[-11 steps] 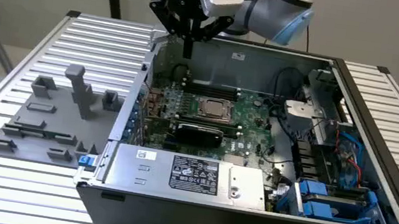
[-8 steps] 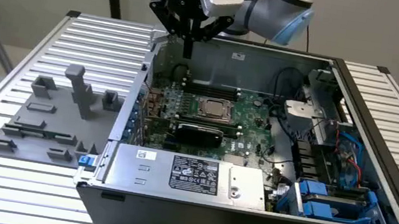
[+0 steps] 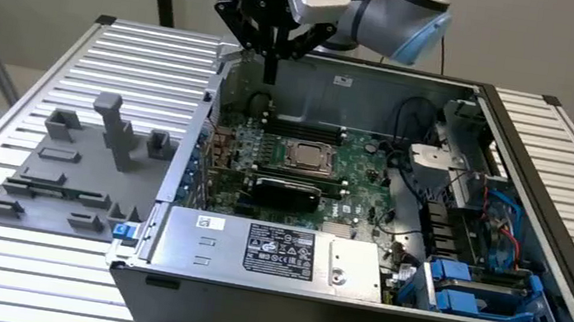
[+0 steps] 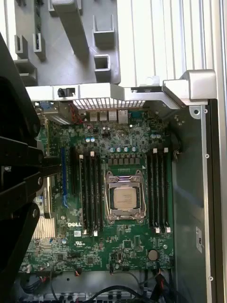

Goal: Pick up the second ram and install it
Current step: 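Reach for the second ram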

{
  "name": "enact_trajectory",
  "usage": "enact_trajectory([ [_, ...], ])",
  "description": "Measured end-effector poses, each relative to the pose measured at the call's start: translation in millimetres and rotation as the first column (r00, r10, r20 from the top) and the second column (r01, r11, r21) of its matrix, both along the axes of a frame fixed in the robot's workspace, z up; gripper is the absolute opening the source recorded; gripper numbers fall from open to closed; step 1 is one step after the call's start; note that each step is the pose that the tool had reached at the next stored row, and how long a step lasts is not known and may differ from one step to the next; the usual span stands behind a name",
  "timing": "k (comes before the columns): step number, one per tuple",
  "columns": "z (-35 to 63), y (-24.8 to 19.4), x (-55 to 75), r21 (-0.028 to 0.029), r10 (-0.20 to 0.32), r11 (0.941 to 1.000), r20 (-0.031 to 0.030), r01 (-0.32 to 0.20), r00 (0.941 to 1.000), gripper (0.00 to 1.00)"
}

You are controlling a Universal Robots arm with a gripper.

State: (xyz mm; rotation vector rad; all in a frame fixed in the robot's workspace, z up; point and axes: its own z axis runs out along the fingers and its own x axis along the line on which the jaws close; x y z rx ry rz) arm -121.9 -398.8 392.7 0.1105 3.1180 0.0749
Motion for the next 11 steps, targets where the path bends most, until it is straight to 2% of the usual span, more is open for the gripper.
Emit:
enact_trajectory([
  [11,0.0,-7.9,-48.1,0.0003,0.0,1.0,0.0,0.0,1.0,0.0],
])
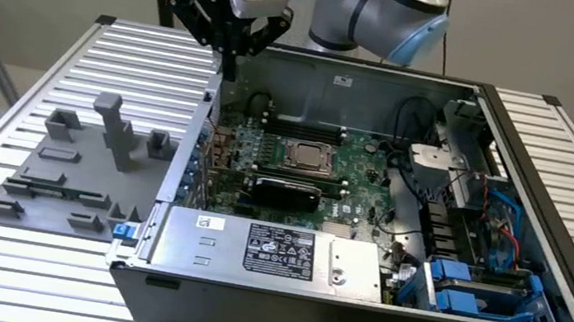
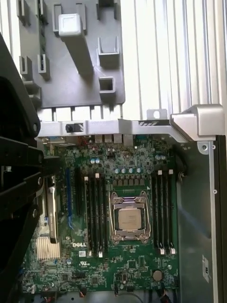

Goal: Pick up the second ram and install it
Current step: 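Reach for the second ram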

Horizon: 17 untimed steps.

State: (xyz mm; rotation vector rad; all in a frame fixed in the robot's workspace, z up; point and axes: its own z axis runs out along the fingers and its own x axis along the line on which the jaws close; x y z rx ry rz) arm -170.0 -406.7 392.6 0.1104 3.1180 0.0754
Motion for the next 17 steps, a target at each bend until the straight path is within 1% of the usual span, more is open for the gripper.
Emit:
enact_trajectory([
  [8,0.0,-7.4,-36.4,0.0,0.0,1.0,0.0004,0.0,1.0,0.0],
  [17,-0.4,-17.7,-77.3,0.0,0.0,1.0,0.0015,0.0,1.0,0.0],
])
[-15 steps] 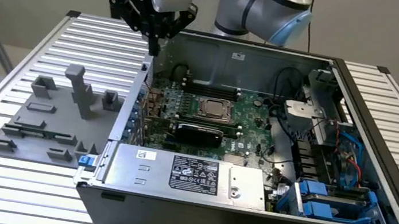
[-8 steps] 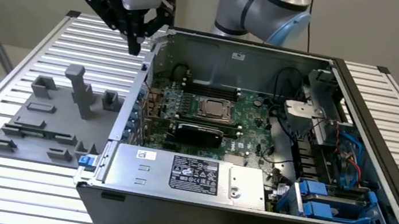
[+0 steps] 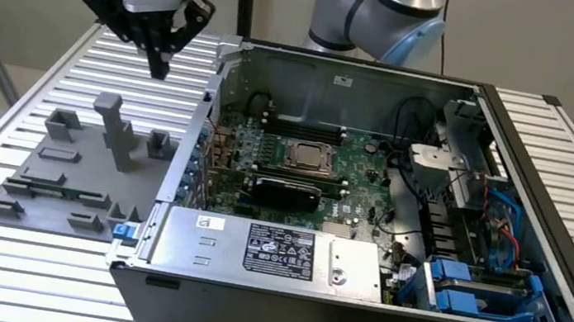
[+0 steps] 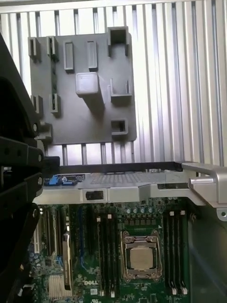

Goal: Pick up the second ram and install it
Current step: 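Reach for the second ram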

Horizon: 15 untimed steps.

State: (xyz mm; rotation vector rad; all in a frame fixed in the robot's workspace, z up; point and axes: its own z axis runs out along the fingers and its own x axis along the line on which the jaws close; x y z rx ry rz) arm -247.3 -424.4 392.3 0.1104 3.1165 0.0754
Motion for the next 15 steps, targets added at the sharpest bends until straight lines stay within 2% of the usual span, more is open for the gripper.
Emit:
enact_trajectory([
  [8,-3.6,-8.3,-36.5,0.0,0.0,1.0,0.0,0.0,1.0,0.0],
  [15,-11.2,-14.3,-68.4,0.0,0.0,1.0,0.0001,0.0,1.0,0.0],
])
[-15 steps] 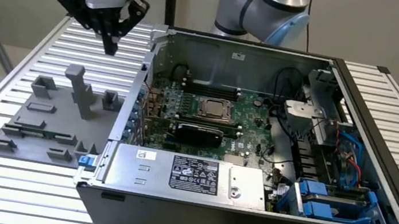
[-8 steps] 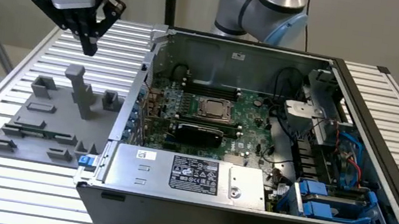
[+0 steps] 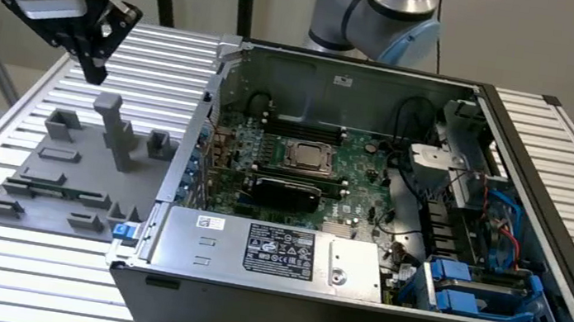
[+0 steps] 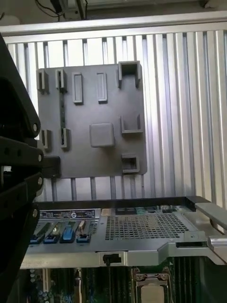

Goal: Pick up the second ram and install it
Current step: 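Reach for the second ram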

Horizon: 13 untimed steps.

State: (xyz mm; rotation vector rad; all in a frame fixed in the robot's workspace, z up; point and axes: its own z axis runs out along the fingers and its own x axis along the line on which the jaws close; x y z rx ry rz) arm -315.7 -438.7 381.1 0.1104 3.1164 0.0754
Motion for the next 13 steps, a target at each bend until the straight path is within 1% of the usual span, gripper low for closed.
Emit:
enact_trajectory([
  [6,-10.5,-3.3,-27.4,0.0,0.0,1.0,0.0,0.0,1.0,0.0],
  [13,-23.1,-5.9,-59.0,0.0,0.0,1.0,0.0,0.0,1.0,0.0],
])
